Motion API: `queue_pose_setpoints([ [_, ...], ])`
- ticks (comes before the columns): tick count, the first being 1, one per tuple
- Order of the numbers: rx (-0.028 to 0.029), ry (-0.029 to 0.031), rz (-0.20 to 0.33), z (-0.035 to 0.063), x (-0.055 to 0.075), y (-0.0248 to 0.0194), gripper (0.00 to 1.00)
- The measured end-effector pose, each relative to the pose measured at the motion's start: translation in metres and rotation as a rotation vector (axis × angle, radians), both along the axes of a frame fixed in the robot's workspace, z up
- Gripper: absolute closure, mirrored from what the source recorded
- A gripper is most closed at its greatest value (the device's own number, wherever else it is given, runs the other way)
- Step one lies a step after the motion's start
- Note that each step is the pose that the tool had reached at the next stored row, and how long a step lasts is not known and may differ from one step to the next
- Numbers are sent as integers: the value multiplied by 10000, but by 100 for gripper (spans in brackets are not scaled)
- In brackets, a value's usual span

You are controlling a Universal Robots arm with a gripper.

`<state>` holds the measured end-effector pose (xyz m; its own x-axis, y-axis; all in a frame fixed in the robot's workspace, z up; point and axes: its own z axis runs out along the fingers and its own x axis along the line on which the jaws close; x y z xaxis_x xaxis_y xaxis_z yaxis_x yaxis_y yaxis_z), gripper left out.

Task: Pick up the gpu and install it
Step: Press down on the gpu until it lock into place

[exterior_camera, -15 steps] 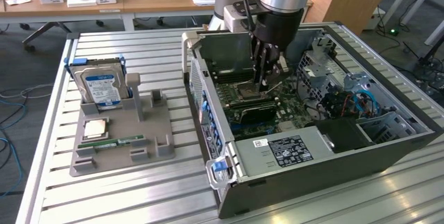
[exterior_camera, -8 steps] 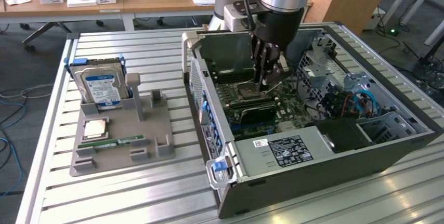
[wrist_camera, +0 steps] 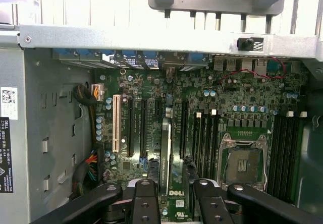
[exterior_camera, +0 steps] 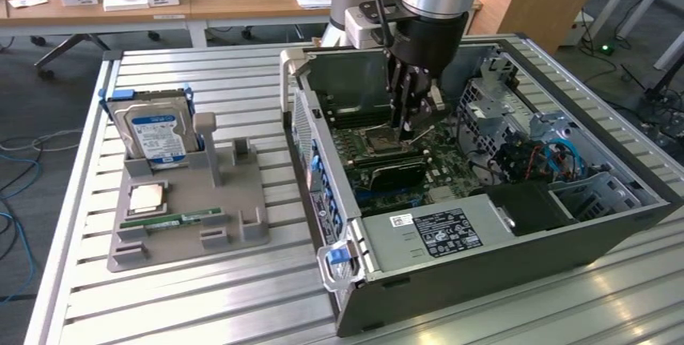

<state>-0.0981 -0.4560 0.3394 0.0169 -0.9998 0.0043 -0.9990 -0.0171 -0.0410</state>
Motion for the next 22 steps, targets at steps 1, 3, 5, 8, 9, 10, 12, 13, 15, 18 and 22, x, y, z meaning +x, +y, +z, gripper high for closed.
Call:
queue_pose_setpoints([
  [1, 0, 0, 0, 0, 0, 0, 68],
  [3, 0, 0, 0, 0, 0, 0, 81],
  [5, 0, 0, 0, 0, 0, 0, 87],
  [8, 0, 0, 0, 0, 0, 0, 89],
  [9, 1, 0, 0, 0, 0, 0, 89],
  [10, 0, 0, 0, 0, 0, 0, 89],
  [12, 0, 0, 0, 0, 0, 0, 89],
  [13, 0, 0, 0, 0, 0, 0, 89],
  [15, 0, 0, 0, 0, 0, 0, 89],
  [18, -1, 1, 0, 1, 0, 2, 89],
  [22, 0, 0, 0, -1, 0, 30, 89],
])
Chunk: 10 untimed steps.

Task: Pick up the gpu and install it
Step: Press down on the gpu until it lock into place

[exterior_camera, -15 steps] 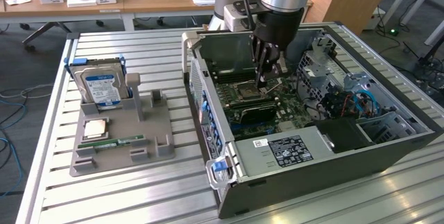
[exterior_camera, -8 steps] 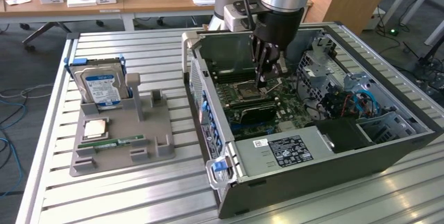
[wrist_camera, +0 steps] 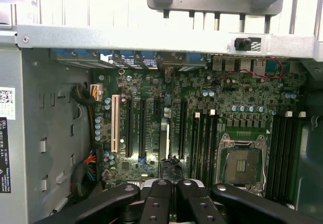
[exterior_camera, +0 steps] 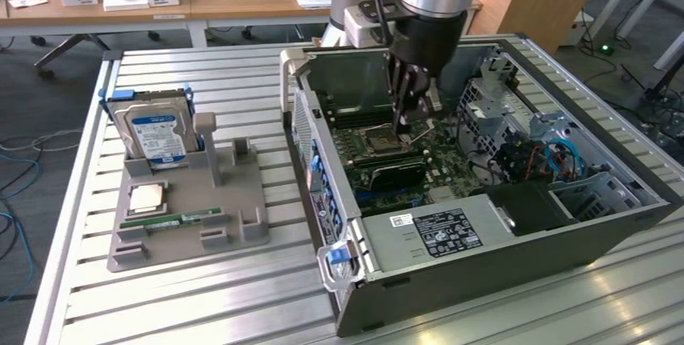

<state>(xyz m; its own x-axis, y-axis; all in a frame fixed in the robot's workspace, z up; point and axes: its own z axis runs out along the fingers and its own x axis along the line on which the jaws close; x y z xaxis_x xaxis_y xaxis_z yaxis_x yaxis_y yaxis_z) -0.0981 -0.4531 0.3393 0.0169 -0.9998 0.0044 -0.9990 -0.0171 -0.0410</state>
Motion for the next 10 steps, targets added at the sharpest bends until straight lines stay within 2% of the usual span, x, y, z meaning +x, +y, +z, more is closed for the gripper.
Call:
queue_pose_setpoints([
  [4, 1, 0, 0, -3, 1, 33, 89],
  [7, 1, 0, 1, -4, 0, 33, 89],
  [10, 2, 0, 0, -47, 0, 33, 89],
])
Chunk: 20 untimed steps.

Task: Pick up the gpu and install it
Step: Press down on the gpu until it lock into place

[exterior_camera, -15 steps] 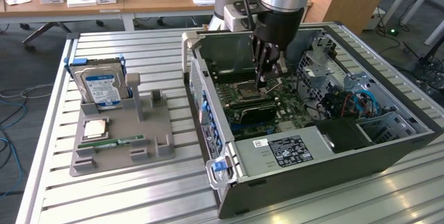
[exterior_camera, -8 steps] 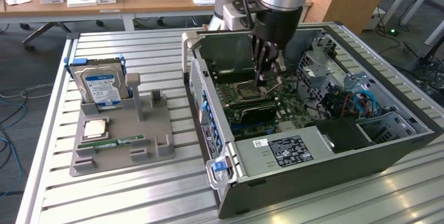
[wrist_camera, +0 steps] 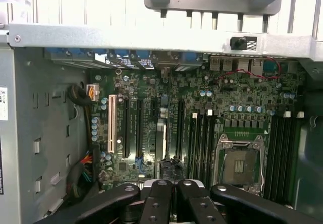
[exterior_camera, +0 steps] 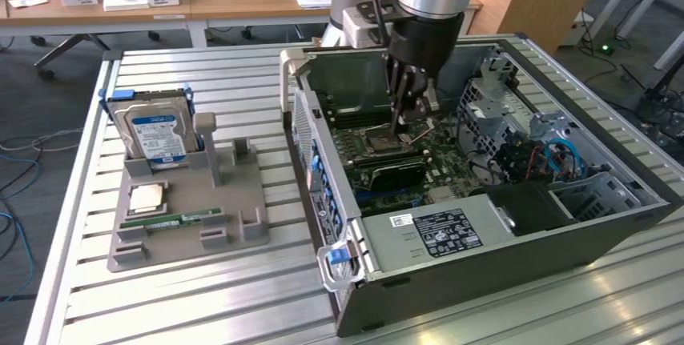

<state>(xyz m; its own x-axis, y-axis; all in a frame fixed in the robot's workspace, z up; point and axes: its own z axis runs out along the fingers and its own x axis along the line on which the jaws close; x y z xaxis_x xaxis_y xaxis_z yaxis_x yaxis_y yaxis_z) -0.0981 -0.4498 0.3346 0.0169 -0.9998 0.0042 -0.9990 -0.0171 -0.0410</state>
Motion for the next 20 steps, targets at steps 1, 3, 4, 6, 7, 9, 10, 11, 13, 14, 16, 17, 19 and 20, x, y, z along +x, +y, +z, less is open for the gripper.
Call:
queue_pose_setpoints([
  [1, 0, 0, 0, -18, 0, 0, 89],
  [3, 0, 0, 0, -54, 0, 0, 89],
  [4, 0, 0, 0, -72, 0, 0, 89],
  [6, 0, 0, 0, -109, 0, 0, 89],
  [7, 1, -1, 0, -126, 0, 0, 89],
  [9, -1, 0, 0, -158, 0, 0, 89],
  [10, -1, 0, 0, -175, 0, 0, 89],
  [11, -1, 0, 0, -192, 0, 0, 89],
  [13, 0, -1, 0, -222, 0, 0, 89],
  [14, 0, 0, 0, -230, 0, 0, 89],
  [16, -2, 0, 0, -231, 0, 0, 89],
  [17, -2, 1, 0, -231, 0, 0, 89],
  [19, -1, 0, 0, -232, 0, 0, 89],
  [20, -1, 0, 0, -232, 0, 0, 89],
])
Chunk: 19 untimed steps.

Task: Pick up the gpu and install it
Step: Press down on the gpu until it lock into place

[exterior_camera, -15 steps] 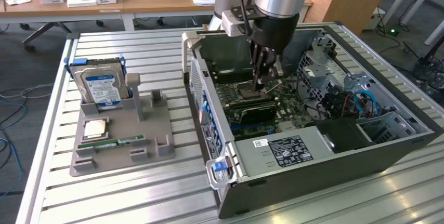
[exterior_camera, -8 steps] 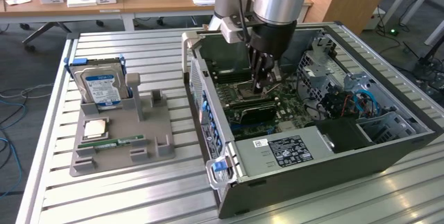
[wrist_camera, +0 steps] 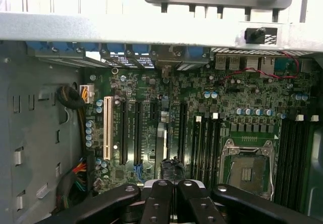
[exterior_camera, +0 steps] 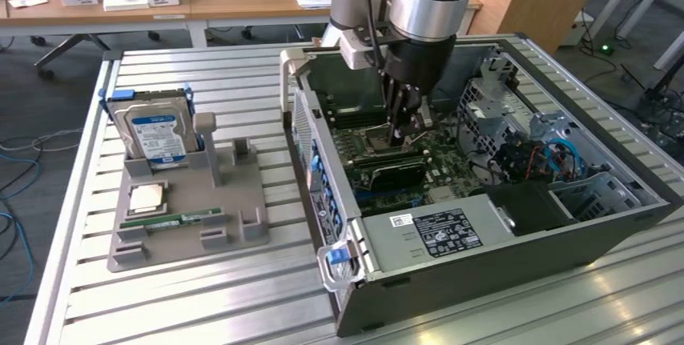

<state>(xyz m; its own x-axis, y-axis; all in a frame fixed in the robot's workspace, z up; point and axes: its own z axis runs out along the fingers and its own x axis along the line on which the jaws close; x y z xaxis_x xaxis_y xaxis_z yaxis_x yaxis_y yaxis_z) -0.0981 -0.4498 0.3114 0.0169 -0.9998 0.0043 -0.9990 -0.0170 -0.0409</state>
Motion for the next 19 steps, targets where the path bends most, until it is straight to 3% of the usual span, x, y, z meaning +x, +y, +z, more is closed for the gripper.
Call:
queue_pose_setpoints([
  [10, 1, 0, 0, -120, 0, 0, 89],
  [19, 3, -2, -1, -123, 8, 0, 89],
])
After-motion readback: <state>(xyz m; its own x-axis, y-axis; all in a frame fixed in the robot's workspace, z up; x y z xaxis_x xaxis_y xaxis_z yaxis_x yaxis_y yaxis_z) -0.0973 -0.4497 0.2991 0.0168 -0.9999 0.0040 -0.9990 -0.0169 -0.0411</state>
